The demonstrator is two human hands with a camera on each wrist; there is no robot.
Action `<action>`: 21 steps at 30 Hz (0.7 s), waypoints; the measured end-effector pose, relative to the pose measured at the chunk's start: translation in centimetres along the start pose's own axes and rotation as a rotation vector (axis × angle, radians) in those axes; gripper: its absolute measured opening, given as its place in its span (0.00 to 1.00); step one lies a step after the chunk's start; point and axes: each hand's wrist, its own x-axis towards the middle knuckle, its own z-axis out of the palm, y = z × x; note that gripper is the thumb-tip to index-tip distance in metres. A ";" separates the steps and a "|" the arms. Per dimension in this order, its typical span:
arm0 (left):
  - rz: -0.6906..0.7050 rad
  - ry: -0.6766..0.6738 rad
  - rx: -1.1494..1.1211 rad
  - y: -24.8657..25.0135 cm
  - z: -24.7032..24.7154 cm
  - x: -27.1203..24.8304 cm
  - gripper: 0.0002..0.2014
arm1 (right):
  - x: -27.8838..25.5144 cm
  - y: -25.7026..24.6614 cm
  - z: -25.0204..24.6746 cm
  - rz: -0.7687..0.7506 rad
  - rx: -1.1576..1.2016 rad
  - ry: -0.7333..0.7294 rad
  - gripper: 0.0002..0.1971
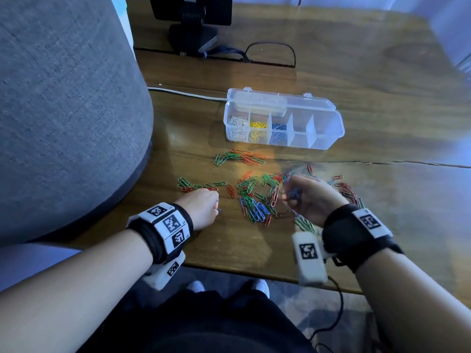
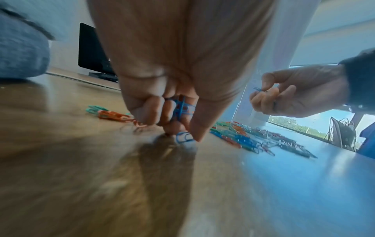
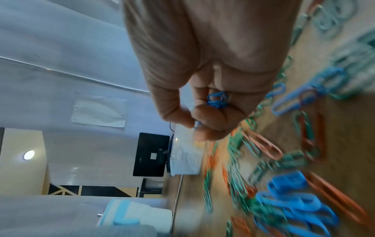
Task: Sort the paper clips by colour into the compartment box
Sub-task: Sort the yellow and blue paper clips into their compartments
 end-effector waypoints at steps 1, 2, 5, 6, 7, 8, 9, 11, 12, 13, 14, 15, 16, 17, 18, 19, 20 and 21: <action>0.007 0.011 -0.040 0.5 -0.3 0.3 0.06 | 0.3 -0.9 -0.9 0.005 0.019 0.024 0.11; 0.012 0.040 -0.125 1.2 -0.7 0.8 0.06 | 0.6 -1.7 -1.7 0.012 0.029 0.047 0.10; 0.010 0.120 -0.572 3.4 -2.6 3.0 0.09 | 1.8 -4.2 -3.5 0.060 0.033 0.064 0.08; 0.013 0.141 -0.719 4.2 -3.5 3.9 0.09 | 2.3 -5.2 -3.9 0.073 0.037 0.054 0.08; 0.007 0.154 -0.860 5.0 -4.5 4.8 0.10 | 2.8 -6.2 -4.2 0.076 0.049 0.045 0.09; -0.010 0.158 -1.004 5.8 -5.6 5.7 0.11 | 3.2 -7.2 -4.4 0.071 0.073 0.034 0.09; -0.026 0.156 -1.141 6.5 -6.8 6.5 0.12 | 3.8 -8.1 -4.6 0.064 0.110 0.022 0.10; -0.045 0.155 -1.328 7.8 -9.0 8.2 0.15 | 5.0 -9.8 -4.6 0.046 0.194 -0.008 0.09; -0.059 0.151 -1.380 8.4 -9.9 9.1 0.16 | 5.5 -10.4 -4.4 0.035 0.220 -0.027 0.08; -0.076 0.141 -1.414 9.0 -10.8 9.8 0.16 | 6.1 -11.0 -4.2 0.023 0.234 -0.042 0.08; -0.094 0.125 -1.441 9.6 -11.5 10.4 0.15 | 6.7 -11.4 -3.9 0.007 0.250 -0.051 0.08; -0.110 0.106 -1.454 10.2 -12.1 10.9 0.14 | 7.3 -11.8 -3.6 -0.013 0.270 -0.050 0.10; -0.122 0.088 -1.458 10.6 -12.6 11.3 0.14 | 7.8 -12.1 -3.4 -0.029 0.305 -0.049 0.12; -0.131 0.068 -1.451 10.8 -12.9 11.8 0.15 | 8.3 -12.4 -3.2 -0.033 0.346 -0.048 0.15; -0.135 0.047 -1.436 10.9 -13.1 12.2 0.20 | 8.5 -12.5 -3.0 -0.030 0.374 -0.063 0.17; -0.135 0.025 -1.418 10.8 -13.1 12.7 0.25 | 8.8 -12.5 -2.8 -0.021 0.374 -0.086 0.17; -0.135 0.006 -1.399 10.7 -13.0 13.2 0.30 | 8.9 -12.5 -2.7 -0.013 0.361 -0.108 0.17; -0.135 -0.004 -1.384 10.4 -12.9 13.5 0.32 | 9.1 -12.3 -2.7 -0.012 0.345 -0.121 0.17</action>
